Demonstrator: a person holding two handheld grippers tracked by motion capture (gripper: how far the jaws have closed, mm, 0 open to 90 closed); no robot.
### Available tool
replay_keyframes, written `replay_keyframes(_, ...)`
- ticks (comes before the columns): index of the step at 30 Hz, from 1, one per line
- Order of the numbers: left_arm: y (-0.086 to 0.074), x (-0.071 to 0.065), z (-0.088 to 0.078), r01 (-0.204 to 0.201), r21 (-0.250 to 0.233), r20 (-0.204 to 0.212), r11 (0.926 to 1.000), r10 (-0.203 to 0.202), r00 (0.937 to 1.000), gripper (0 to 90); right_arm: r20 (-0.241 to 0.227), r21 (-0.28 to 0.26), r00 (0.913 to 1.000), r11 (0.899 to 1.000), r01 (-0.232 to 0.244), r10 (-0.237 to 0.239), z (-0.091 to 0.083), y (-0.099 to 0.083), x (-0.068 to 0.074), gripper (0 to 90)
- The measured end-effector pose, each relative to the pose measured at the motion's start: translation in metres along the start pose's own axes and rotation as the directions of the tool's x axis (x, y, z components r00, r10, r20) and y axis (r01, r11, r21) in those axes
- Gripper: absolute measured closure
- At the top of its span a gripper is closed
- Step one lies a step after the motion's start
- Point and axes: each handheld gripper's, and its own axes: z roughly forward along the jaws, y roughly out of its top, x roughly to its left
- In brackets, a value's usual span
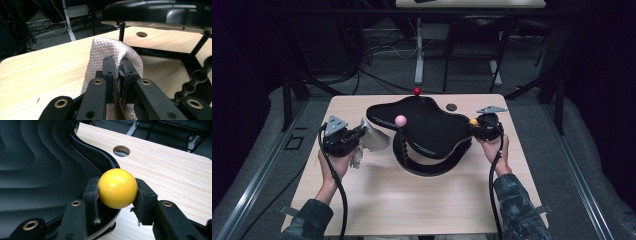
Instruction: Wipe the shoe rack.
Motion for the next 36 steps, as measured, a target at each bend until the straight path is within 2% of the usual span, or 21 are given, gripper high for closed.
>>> replay_keyframes(5, -0.011, -0.004, -0.008, 0.014, -0.011, 0.019, 0.9998, -0.014, 0.9997, 83.8, -0.002, 0.005, 1.0, 1.0, -0.001, 0.001, 0.0, 0.001, -0.001, 59.7)
replay_keyframes(11, -0.026, -0.01, -0.014, 0.019, 0.002, 0.042, 0.9998, -0.019, 0.9989, 83.7, 0.006, 0.006, 1.0, 1.0, -0.001, 0.001, 0.001, 0.002, -0.001, 59.7)
replay_keyframes(16, -0.03, -0.009, -0.015, 0.021, 0.015, 0.046, 0.9997, -0.022, 0.9987, 83.7, 0.011, 0.008, 0.9999, 1.0, -0.012, 0.012, 0.003, 0.004, -0.002, 59.6)
replay_keyframes(21, -0.033, -0.011, -0.015, 0.022, 0.024, 0.056, 0.9995, -0.023, 0.9982, 83.7, -0.007, 0.012, 0.9996, 1.0, -0.026, 0.026, 0.004, 0.005, -0.004, 58.9)
replay_keyframes(22, -0.034, -0.011, -0.015, 0.023, 0.025, 0.057, 0.9994, -0.024, 0.9981, 83.7, -0.014, 0.017, 0.999, 0.999, -0.043, 0.043, 0.004, 0.005, -0.004, 57.1)
replay_keyframes(25, -0.035, -0.011, -0.015, 0.025, 0.029, 0.062, 0.9993, -0.027, 0.9977, 83.7, -0.034, 0.025, 0.9973, 0.998, -0.064, 0.065, -0.001, 0.006, -0.006, 40.6)
replay_keyframes(28, -0.037, -0.011, -0.015, 0.032, 0.03, 0.065, 0.999, -0.034, 0.9973, 83.7, -0.053, 0.029, 0.9971, 0.998, -0.054, 0.056, -0.012, 0.009, 0.0, 31.1)
replay_keyframes(32, -0.037, -0.011, -0.017, 0.033, 0.034, 0.065, 0.9989, -0.035, 0.9973, 83.7, -0.089, 0.027, 0.9944, 0.998, -0.054, 0.056, -0.027, 0.009, 0.009, 26.7)
replay_keyframes(35, -0.037, -0.012, -0.016, 0.03, 0.032, 0.066, 0.999, -0.032, 0.9973, 83.7, -0.112, 0.005, 0.992, 0.998, -0.058, 0.058, -0.042, 0.01, 0.019, 24.6)
replay_keyframes(36, -0.037, -0.012, -0.016, 0.029, 0.031, 0.066, 0.9991, -0.031, 0.9973, 83.7, -0.142, 0.007, 0.9887, 0.999, -0.046, 0.046, -0.048, 0.011, 0.022, 23.2)
